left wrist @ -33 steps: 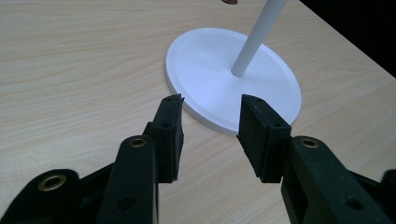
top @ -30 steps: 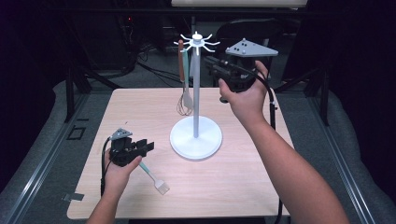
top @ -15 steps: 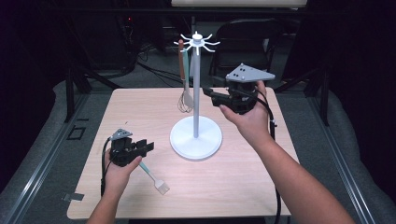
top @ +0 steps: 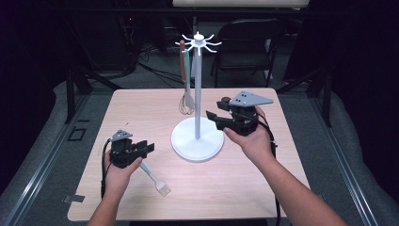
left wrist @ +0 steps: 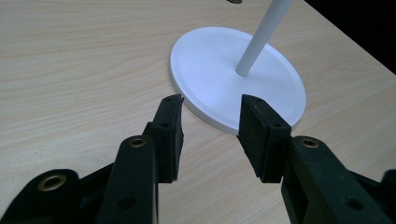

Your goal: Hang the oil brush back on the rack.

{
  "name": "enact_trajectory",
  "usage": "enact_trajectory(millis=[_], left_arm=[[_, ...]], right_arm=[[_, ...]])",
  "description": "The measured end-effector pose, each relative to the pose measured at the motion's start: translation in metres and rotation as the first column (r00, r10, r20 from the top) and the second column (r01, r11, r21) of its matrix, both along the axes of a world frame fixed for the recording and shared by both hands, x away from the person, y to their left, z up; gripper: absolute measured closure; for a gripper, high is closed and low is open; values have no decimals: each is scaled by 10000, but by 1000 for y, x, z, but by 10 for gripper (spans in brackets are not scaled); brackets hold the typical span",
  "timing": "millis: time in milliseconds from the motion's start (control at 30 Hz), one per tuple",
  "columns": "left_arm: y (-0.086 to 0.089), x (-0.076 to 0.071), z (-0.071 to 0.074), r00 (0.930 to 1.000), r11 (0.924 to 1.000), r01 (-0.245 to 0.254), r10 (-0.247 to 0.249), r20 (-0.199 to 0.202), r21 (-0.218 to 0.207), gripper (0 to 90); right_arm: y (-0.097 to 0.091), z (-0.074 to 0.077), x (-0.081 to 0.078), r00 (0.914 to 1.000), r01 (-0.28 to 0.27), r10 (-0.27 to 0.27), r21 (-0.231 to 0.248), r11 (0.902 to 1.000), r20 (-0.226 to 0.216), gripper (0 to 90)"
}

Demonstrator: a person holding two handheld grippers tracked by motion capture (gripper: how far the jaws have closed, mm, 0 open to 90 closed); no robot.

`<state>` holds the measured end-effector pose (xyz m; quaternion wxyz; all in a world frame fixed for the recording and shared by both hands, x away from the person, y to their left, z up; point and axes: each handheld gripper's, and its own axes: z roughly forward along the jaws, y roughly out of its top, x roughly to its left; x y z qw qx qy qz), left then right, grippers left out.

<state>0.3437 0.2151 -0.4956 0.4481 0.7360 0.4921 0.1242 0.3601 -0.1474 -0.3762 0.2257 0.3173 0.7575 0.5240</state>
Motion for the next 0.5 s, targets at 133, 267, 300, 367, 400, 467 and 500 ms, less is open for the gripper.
enact_trajectory(millis=[133,267,300,367,400,467,500], left_arm=[[0,0,-1,10000,10000,12,-12,-41,13,597],[0,1,-2,10000,10000,-14,14,-44,-6,596],[0,1,-2,10000,10000,-34,34,-33,-9,596],[1,1,-2,10000,10000,-12,12,-75,19,594],[0,1,-3,10000,10000,-49,49,-47,-8,594],[0,1,-3,10000,10000,-51,51,-64,31,593],[0,1,-4,10000,10000,-50,50,-72,35,593]], right_arm=[[-1,-19,-4,9991,-277,269,-268,9993,-313,507],[-2,-38,-8,9964,-499,472,-368,9981,-707,492],[-1,-45,-9,9963,-429,405,-298,9986,-761,486],[-1,-54,-11,9954,-445,425,-217,9988,-858,464],[-1,-58,-11,9954,-409,385,-264,9988,-872,462],[0,-68,-11,9940,-464,413,-495,9977,-1009,475],[1,-73,-11,9926,-509,451,-489,9975,-1130,480]])
